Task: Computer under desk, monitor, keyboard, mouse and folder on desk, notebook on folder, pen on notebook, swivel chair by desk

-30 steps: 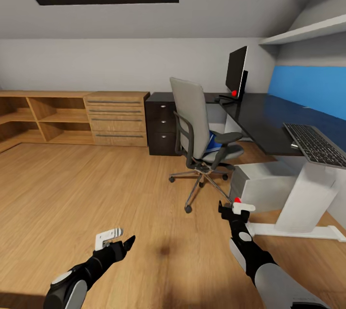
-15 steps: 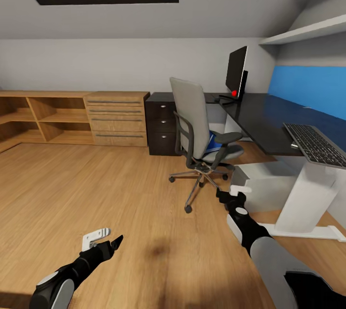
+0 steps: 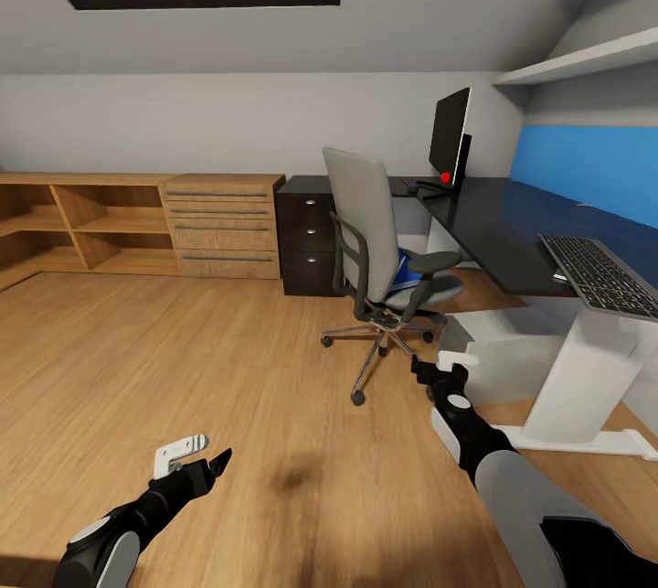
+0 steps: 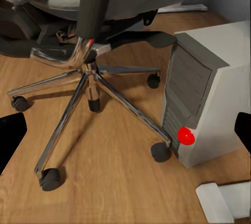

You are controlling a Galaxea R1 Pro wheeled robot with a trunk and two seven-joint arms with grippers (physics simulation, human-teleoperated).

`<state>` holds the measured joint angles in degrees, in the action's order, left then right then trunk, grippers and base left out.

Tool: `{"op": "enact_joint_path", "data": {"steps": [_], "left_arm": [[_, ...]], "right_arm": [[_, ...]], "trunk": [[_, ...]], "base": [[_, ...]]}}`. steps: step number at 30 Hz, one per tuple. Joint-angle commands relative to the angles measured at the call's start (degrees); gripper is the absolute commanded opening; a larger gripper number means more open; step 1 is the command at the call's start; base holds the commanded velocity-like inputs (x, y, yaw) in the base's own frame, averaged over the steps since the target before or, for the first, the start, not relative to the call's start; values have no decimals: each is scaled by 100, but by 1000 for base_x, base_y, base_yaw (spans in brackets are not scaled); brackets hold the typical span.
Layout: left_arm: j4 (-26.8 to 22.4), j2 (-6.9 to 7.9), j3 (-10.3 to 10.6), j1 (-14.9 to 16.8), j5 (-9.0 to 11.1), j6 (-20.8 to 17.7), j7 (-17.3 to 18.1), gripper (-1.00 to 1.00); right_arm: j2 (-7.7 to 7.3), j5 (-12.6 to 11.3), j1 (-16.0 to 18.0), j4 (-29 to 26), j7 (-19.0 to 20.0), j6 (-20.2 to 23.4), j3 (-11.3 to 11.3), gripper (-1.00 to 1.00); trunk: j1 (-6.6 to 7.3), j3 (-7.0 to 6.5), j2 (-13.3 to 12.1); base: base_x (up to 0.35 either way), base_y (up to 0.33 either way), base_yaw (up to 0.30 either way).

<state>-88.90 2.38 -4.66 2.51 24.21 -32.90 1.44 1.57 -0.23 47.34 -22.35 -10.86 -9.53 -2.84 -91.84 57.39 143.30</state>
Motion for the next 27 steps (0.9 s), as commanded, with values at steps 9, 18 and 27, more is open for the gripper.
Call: {"op": "enact_joint_path", "data": {"steps": [9, 18, 27], "left_arm": [[-4, -1, -10, 4, 7, -38, 15, 100], [-4, -1, -17, 4, -2, -36, 18, 100], [-4, -1, -17, 4, 3, -37, 12, 100]], "right_arm": [[-2, 167, -10, -35, -471, -862, -9, 100], [-13, 602, -11, -52, -928, -919, -6, 100], [-26, 607, -11, -53, -943, -921, -10, 100]], "trunk": [[1, 5, 2], [1, 5, 2], [1, 5, 2]], "base": [[135, -35, 0], [141, -10, 0], [99, -9, 0]]}}
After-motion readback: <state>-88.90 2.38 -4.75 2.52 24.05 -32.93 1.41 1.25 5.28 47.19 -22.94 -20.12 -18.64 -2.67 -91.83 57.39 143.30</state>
